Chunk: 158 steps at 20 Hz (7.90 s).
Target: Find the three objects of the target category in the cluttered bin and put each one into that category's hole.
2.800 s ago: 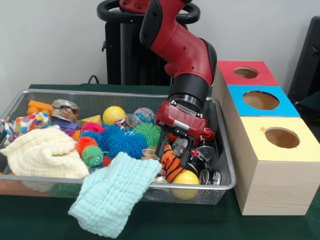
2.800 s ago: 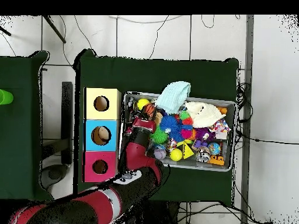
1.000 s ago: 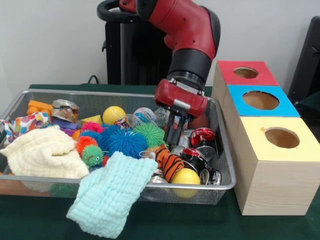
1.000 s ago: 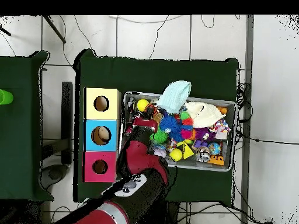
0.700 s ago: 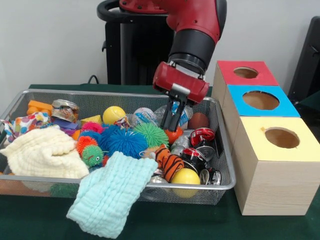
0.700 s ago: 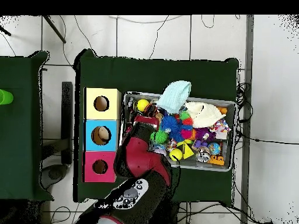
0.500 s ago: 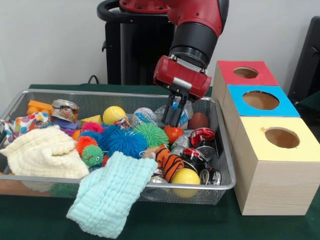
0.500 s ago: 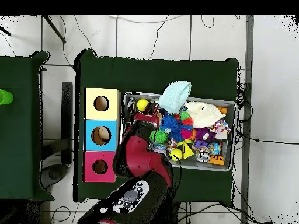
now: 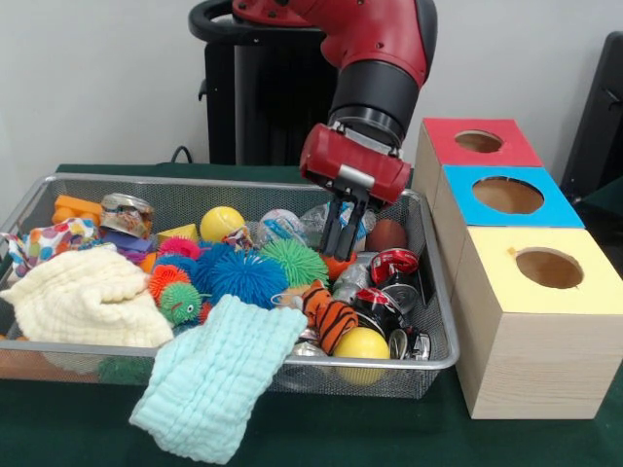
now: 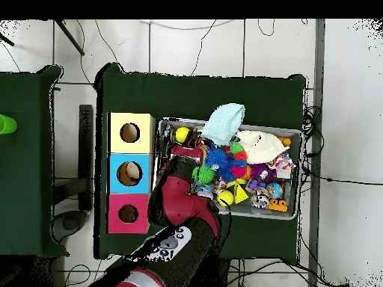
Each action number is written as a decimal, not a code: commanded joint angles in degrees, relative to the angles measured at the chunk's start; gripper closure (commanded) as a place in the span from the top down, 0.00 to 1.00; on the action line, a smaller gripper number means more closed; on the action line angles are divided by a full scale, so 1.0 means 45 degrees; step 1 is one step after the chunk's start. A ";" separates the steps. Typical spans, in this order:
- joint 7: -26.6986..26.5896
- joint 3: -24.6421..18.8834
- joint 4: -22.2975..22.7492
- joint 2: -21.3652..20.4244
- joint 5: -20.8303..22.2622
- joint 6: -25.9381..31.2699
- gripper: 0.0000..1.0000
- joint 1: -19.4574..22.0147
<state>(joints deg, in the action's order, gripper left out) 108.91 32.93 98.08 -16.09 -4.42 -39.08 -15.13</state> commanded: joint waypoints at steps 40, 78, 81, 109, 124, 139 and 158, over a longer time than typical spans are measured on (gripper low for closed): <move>0.2453 -0.1425 0.0681 0.2337 -0.0575 -0.3517 1.00 0.0191; 0.2222 -0.2464 0.0030 0.2984 -0.1211 -0.4154 1.00 0.0828; 0.2281 -0.2687 -0.0291 0.3007 -0.0886 -0.3527 1.00 0.1113; 0.1056 -0.2429 -0.1582 0.3801 -0.2339 -0.0791 1.00 0.0767; 0.0907 -0.1472 -0.1617 0.2279 -0.3492 0.1896 1.00 -0.0543; 0.1472 -0.1361 -0.2092 0.2855 -0.3061 0.1351 1.00 -0.0375; 0.1745 -0.1215 -0.1918 0.2937 -0.3107 0.0841 0.00 -0.0416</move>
<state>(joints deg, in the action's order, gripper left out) 110.55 31.26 94.51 -4.92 -17.39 -32.81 -17.87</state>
